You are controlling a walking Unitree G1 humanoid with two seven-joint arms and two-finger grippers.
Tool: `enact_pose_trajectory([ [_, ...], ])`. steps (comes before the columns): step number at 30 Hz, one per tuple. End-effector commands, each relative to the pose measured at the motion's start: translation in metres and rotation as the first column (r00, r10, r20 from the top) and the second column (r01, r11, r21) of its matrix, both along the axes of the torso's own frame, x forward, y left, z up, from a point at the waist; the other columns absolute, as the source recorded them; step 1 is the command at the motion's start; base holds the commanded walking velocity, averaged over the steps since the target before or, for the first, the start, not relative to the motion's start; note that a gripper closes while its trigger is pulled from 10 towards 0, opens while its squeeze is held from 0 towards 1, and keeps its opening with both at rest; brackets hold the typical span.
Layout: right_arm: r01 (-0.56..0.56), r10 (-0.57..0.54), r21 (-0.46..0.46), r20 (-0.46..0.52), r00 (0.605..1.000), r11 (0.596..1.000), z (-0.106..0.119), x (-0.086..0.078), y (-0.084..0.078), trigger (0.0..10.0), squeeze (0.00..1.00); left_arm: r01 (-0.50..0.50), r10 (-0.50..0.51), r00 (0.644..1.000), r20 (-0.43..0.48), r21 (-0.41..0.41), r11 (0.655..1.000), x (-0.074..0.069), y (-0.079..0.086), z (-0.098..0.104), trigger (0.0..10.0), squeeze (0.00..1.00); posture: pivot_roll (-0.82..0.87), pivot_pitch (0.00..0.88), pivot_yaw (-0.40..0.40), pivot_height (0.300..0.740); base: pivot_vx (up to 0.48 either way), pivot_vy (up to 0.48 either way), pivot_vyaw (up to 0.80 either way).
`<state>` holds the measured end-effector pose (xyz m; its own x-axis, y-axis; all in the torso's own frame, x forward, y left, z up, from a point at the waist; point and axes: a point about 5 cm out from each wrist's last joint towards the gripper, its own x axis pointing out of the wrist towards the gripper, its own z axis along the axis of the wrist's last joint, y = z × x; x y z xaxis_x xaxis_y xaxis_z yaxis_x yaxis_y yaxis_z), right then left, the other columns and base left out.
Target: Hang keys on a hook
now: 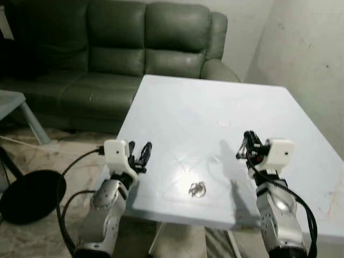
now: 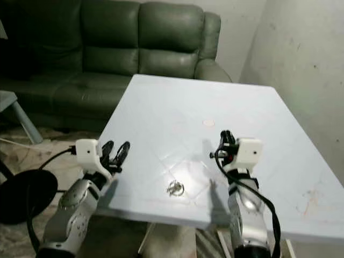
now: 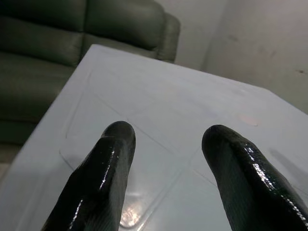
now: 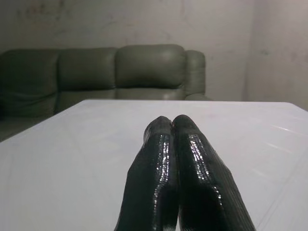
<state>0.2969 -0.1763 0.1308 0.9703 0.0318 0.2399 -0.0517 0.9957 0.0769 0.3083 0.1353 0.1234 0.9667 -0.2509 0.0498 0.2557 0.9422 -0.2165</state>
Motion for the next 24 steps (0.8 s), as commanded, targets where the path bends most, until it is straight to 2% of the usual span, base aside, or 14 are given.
enact_pose_trajectory([
  [1,0.028,-0.027,-0.034,0.019,0.999,0.999,0.007,-0.004,0.001,10.0,0.0,-0.007,0.007,1.0,0.023,-0.006,1.0,0.005,0.007,0.007,10.0,0.0,0.01,0.0,-0.036,0.74,0.0,0.0,0.0],
  [8,0.009,-0.009,-0.032,0.003,1.0,0.999,0.005,-0.014,0.006,10.0,0.0,-0.041,0.042,0.998,0.05,-0.01,0.999,0.008,0.024,0.015,10.0,0.0,0.01,0.0,-0.036,0.74,0.0,0.0,0.0],
  [10,0.026,-0.026,-0.005,-0.011,1.0,1.0,0.004,-0.016,0.006,10.0,0.0,-0.055,0.055,0.997,0.049,-0.019,0.998,0.008,0.026,0.014,10.0,0.0,0.01,0.0,-0.038,0.74,0.0,0.0,0.0],
  [12,0.03,-0.03,-0.016,-0.036,0.999,0.999,0.003,-0.015,0.008,10.0,0.0,-0.069,0.07,0.996,0.054,-0.03,0.997,0.01,0.027,0.016,10.0,0.0,0.01,0.0,-0.038,0.74,0.0,0.0,0.0],
  [18,0.032,-0.034,-0.052,-0.047,0.998,0.998,0.005,-0.01,0.012,10.0,0.0,-0.076,0.077,0.995,0.062,-0.028,0.997,0.014,0.028,0.019,10.0,0.0,0.0,0.0,-0.036,0.74,0.0,0.0,-0.73],
  [24,0.03,-0.034,-0.066,-0.064,0.997,0.997,0.005,-0.008,0.013,10.0,0.0,-0.118,0.12,0.991,0.061,-0.032,0.992,0.02,0.036,0.022,10.0,0.0,0.0,0.0,-0.037,0.74,0.0,0.0,-0.77],
])
